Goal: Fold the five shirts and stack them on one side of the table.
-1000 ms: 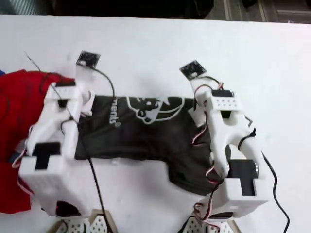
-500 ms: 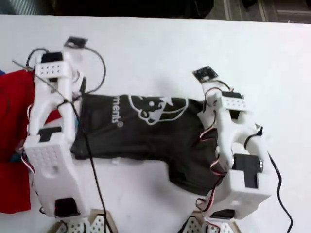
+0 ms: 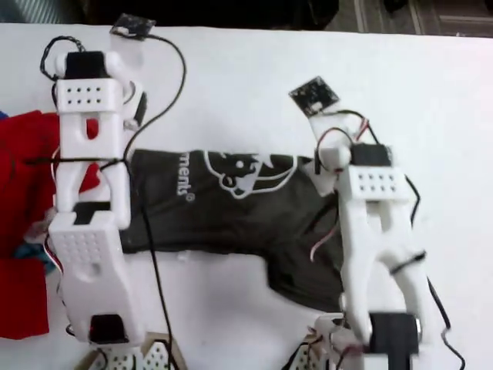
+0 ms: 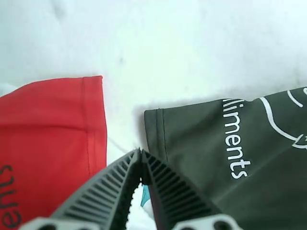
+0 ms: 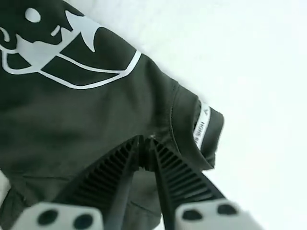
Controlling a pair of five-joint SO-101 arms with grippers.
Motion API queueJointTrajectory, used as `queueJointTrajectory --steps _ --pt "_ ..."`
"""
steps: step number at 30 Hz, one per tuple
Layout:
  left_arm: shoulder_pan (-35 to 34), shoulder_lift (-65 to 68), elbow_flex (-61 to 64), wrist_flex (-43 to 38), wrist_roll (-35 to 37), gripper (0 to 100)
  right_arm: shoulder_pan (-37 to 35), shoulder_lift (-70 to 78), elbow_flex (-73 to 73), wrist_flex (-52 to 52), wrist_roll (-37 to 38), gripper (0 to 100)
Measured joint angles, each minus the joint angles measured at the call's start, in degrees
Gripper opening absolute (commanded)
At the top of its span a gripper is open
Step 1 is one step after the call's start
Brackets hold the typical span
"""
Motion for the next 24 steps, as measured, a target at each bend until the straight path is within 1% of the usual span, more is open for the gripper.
queueJointTrajectory --steps 5,7,9,14,17,20,22,24 --pt "0.18 -5.45 5.54 0.00 0.00 2 1.05 -12.66 0.00 5.89 -0.88 1.9" --pt "1.14 -9.49 9.85 0.00 0.09 2 3.43 -18.02 0.00 7.21 -4.04 2.0" --pt "3.34 -14.15 14.77 0.00 0.00 2 7.65 -23.30 0.00 7.65 -8.00 2.0" --pt "12.66 -24.62 25.58 0.00 -3.87 3 21.19 -33.49 0.00 10.20 -9.58 2.0" --pt "19.08 -27.16 30.86 0.00 -5.54 3 29.45 -38.24 0.00 12.75 -10.02 2.1" --pt "25.32 -27.25 35.43 0.00 -7.56 9 36.84 -42.11 0.00 15.91 -10.02 2.1" --pt "29.89 -27.25 37.45 -0.09 -7.91 15 40.97 -43.96 0.00 17.67 -10.02 2.1" --pt "34.37 -27.25 38.95 -0.44 -7.91 19 45.01 -45.01 0.18 18.73 -10.02 2.1"
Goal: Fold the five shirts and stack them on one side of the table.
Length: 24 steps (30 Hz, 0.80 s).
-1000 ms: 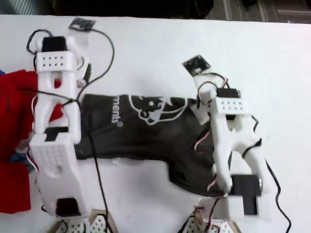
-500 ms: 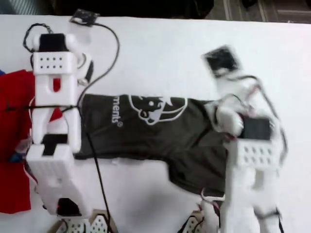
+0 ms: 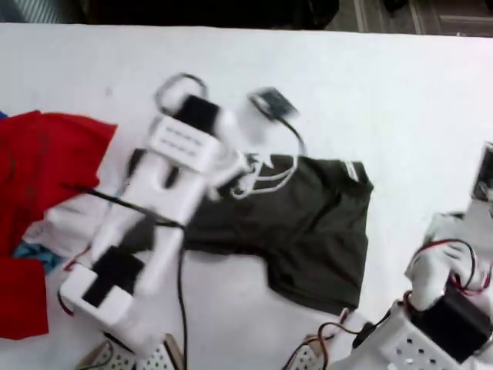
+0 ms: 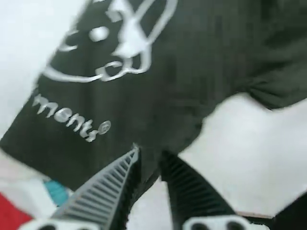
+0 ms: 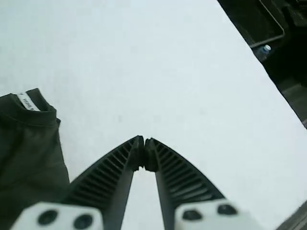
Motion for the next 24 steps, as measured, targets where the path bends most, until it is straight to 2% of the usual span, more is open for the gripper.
queueJointTrajectory --steps 6,14,19,24 --pt "10.20 0.00 5.71 -5.63 -0.26 22 8.35 0.00 1.58 0.53 0.00 1.9" --pt "21.54 0.35 12.22 -11.69 -0.35 24 10.64 -0.35 1.58 0.53 0.00 1.9" --pt "25.14 8.00 8.00 -8.97 -0.44 26 11.08 -0.35 1.58 0.53 0.00 1.9" --pt "29.10 15.91 -3.78 -3.43 -0.44 26 11.08 -0.26 1.58 0.53 0.00 1.9"
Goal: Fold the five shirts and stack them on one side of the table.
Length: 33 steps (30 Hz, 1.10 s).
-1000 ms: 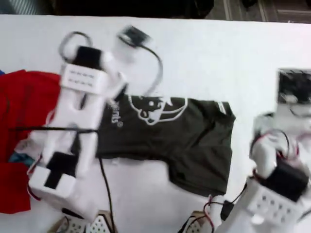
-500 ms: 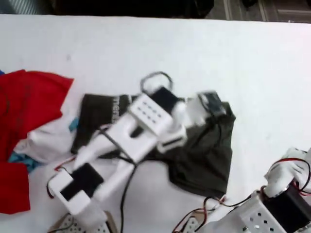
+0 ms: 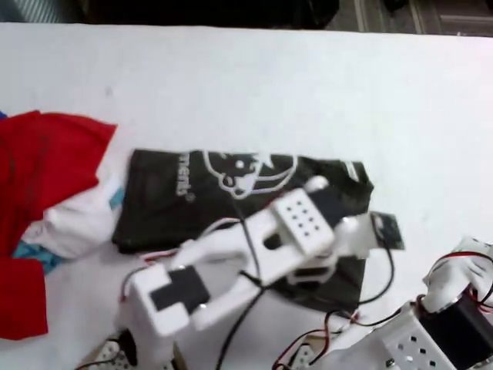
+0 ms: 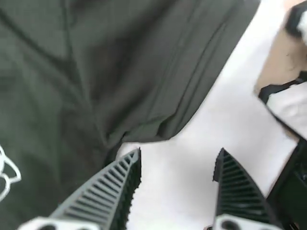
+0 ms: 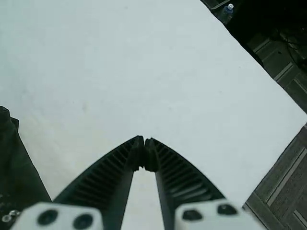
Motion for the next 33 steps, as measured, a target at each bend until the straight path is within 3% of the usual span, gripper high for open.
queueJointTrajectory --steps 14,27,33 --pt "1.76 21.36 -18.46 1.41 -3.34 25 0.00 0.00 -0.18 0.00 0.00 1.9" --pt "3.43 28.40 -23.56 3.52 -7.82 2 0.00 0.00 -0.18 0.00 0.00 1.9" --pt "3.43 28.40 -23.65 3.52 -8.18 2 0.00 0.00 -0.18 0.00 0.00 1.9"
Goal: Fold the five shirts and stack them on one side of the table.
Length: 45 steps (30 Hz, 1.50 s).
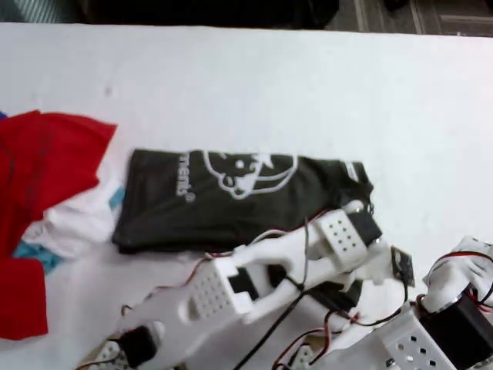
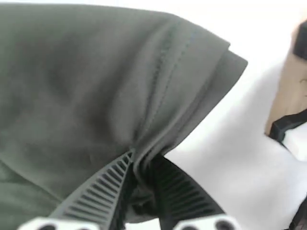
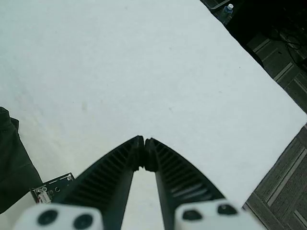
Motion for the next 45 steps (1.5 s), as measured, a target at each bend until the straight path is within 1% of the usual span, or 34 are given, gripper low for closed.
queueJointTrajectory --steps 5,12,20,26,28,32,34,37,43,45 --pt "0.00 -0.70 0.00 0.00 0.00 2 0.00 0.00 0.00 0.00 0.00 1.9" --pt "-1.49 -6.07 0.00 -0.18 0.00 2 0.00 0.00 0.00 0.00 0.00 1.9" --pt "-8.18 -7.12 -1.58 -2.55 0.18 2 0.00 0.00 0.00 0.00 0.00 1.9" --pt "-12.75 -7.12 -6.86 -3.08 3.34 2 0.00 0.00 0.00 0.00 0.00 1.9" --pt "-13.80 -7.12 -7.38 -4.13 3.52 5 0.00 0.00 0.00 0.00 0.00 1.9" --pt "-15.47 -7.12 -7.38 -4.92 3.60 20 0.00 0.00 0.00 0.00 0.00 1.9" --pt "-16.53 -7.12 -7.38 -4.92 4.57 25 0.00 0.00 0.00 0.00 0.00 1.9" --pt "-18.46 -7.12 -7.38 -5.89 7.38 26 0.00 -0.53 0.00 0.00 0.00 1.9" --pt "-23.30 -6.51 -8.09 -8.79 8.09 25 0.00 -4.92 0.00 0.00 0.00 1.9" --pt "-25.05 -5.45 -8.35 -9.05 8.44 22 0.00 -5.71 0.00 0.00 0.70 1.9"
